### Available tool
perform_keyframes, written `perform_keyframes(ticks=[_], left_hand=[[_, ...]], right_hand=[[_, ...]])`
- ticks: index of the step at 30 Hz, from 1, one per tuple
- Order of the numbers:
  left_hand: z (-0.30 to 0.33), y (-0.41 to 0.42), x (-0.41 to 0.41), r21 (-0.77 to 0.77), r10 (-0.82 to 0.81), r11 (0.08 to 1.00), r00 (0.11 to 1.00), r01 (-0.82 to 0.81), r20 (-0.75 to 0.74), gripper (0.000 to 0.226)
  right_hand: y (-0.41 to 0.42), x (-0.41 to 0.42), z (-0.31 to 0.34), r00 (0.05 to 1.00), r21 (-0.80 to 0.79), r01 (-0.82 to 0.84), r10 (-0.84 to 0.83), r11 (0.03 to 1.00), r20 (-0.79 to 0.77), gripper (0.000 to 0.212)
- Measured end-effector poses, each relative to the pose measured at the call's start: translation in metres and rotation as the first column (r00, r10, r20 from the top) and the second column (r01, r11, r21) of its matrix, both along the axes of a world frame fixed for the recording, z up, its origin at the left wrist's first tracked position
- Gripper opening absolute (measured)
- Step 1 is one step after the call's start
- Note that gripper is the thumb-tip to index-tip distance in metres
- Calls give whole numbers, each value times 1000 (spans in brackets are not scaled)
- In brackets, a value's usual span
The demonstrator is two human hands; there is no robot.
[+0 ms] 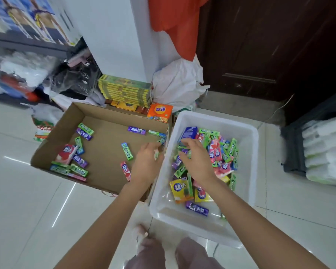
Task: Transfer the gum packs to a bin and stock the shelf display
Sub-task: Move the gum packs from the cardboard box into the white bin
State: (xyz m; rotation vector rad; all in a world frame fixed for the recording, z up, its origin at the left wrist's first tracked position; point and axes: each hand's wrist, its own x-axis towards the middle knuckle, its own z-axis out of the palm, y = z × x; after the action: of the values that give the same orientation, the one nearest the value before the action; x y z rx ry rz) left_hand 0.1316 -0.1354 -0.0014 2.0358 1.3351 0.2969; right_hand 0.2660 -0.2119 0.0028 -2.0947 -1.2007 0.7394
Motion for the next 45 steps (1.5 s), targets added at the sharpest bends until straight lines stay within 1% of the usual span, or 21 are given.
perform_keyframes(ticks=[4, 6, 8, 10, 12, 14, 18, 20, 23, 25, 28, 31, 34, 37, 40, 42, 45], left_hand=[[5, 39, -73, -4, 167, 986, 985, -167, -43, 28], [4, 61, -112, -13, 230, 973, 970, -232, -76, 31], [0, 86, -150, -28, 269, 962, 957, -273, -108, 34], [-7, 110, -183, -49, 270, 959, 952, -279, -146, 37], [-15, 134, -212, -52, 233, 967, 952, -248, -198, 38], [-24, 156, -233, -70, 161, 981, 959, -182, -232, 40], [-41, 191, -255, -150, -10, 988, 949, -40, -316, 56], [-51, 201, -260, -182, -98, 982, 941, 39, -324, 59], [-67, 211, -265, -236, -270, 953, 889, 191, -369, 66], [-74, 215, -267, -265, -331, 934, 858, 239, -392, 71], [-79, 220, -267, -280, -358, 923, 855, 264, -374, 71], [-82, 222, -265, -252, -388, 916, 851, 313, -354, 69], [-86, 224, -261, -216, -428, 903, 824, 372, -372, 68], [-86, 226, -252, -180, -436, 900, 802, 398, -408, 68], [-84, 229, -245, -152, -394, 918, 809, 366, -436, 65], [-84, 230, -243, -141, -345, 939, 833, 315, -434, 62], [-84, 229, -239, -149, -282, 959, 871, 241, -402, 60]], right_hand=[[45, -54, 6, 987, 6, -161, 161, 987, -9, 39], [69, -86, 6, 977, 9, -211, 211, 977, -14, 40], [93, -118, 3, 969, 11, -246, 247, 969, -8, 41], [117, -149, -2, 959, -14, -283, 283, 959, 8, 43], [139, -178, -12, 949, -63, -312, 314, 948, 29, 47], [158, -203, -25, 941, -113, -326, 334, 938, 51, 53], [190, -244, -50, 934, -177, -339, 353, 924, 50, 66], [202, -258, -64, 923, -212, -354, 376, 911, 74, 70], [215, -270, -87, 898, -310, -372, 424, 875, 118, 69], [219, -274, -101, 881, -362, -374, 449, 854, 148, 69], [222, -274, -111, 875, -382, -368, 455, 848, 165, 66], [219, -265, -114, 883, -361, -330, 420, 872, 209, 58], [208, -246, -114, 894, -378, -228, 347, 897, 284, 56], [198, -225, -110, 900, -399, -117, 267, 910, 345, 55], [202, -213, -105, 918, -358, -67, 199, 931, 344, 54], [212, -215, -104, 930, -329, -97, 203, 939, 306, 57], [226, -229, -106, 948, -328, -158, 236, 931, 214, 65]])
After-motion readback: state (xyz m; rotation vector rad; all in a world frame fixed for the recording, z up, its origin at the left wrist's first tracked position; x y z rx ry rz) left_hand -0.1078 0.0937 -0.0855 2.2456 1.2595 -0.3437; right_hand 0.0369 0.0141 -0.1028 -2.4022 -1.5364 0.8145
